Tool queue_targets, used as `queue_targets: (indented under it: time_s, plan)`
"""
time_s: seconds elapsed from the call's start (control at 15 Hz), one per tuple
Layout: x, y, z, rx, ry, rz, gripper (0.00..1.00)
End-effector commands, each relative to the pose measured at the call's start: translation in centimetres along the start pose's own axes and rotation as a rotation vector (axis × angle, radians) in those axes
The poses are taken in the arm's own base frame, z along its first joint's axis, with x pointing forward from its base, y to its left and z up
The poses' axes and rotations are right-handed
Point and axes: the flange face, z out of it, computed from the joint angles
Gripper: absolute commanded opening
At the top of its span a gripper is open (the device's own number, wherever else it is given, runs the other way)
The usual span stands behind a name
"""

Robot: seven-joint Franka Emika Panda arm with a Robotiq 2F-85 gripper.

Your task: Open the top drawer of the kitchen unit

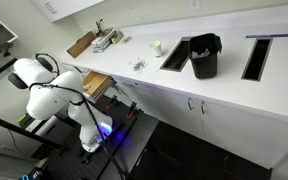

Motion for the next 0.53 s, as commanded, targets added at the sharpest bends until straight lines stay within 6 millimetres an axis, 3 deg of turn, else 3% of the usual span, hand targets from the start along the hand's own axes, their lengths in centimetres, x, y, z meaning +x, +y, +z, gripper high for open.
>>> queue_targets:
  time_s: [0.0,0.27,0.47]
  plan:
    - [0.0,-0.2,-0.1,0.002,-0.001,-0.003,1.00]
    - [0.3,3.2,-2.7,0.087,0.077,0.140,1.00]
    - [-1.1,7.1,-3.9,0.165,0.105,0.283,1.00]
